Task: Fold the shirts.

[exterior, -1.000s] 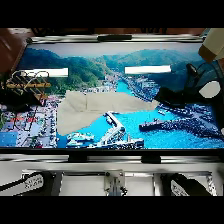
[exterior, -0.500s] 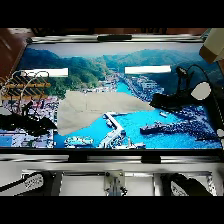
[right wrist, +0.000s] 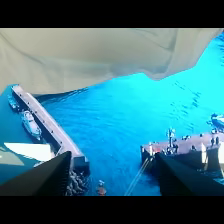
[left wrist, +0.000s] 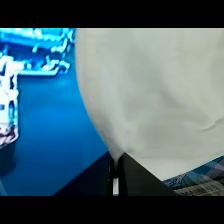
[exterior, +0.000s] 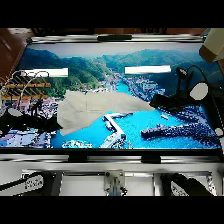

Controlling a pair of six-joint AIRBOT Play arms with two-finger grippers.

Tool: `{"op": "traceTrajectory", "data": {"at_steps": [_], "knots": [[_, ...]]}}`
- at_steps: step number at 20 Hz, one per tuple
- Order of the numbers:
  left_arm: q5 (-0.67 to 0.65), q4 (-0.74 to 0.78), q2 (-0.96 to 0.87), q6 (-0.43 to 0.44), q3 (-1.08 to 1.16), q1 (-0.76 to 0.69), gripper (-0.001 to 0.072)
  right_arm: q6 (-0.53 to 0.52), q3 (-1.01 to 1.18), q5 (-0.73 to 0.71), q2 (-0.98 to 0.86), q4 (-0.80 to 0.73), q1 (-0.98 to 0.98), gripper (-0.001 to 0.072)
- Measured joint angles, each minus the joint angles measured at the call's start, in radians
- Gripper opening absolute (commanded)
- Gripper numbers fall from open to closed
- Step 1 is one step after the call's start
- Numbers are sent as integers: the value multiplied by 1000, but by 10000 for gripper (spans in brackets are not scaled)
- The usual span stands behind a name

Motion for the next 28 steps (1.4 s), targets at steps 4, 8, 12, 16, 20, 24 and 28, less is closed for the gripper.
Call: {"op": "traceTrajectory", "data": {"at_steps": [4, 8, 12, 16, 20, 24, 28], "knots": [[9, -5, 10, 1, 4, -17, 38, 50, -1, -4, -60, -93, -1, 669], [2, -8, 44, 3, 10, -20, 37, 108, -1, -49, -171, -111, -1, 669], [-1, -8, 82, 3, 12, -22, 38, 169, -1, -121, -270, -99, -1, 668], [-2, -9, 115, 3, 12, -22, 38, 207, -1, -187, -335, -83, -1, 551], [0, -9, 129, 3, 12, -22, 38, 249, -1, -243, -377, -72, -1, 547], [7, -9, 132, 3, 12, -22, 37, 276, -1, -267, -408, -60, -1, 65], [-3, -8, 138, 12, 46, -22, 35, 259, 12, -261, -391, -48, -1, 63]]}}
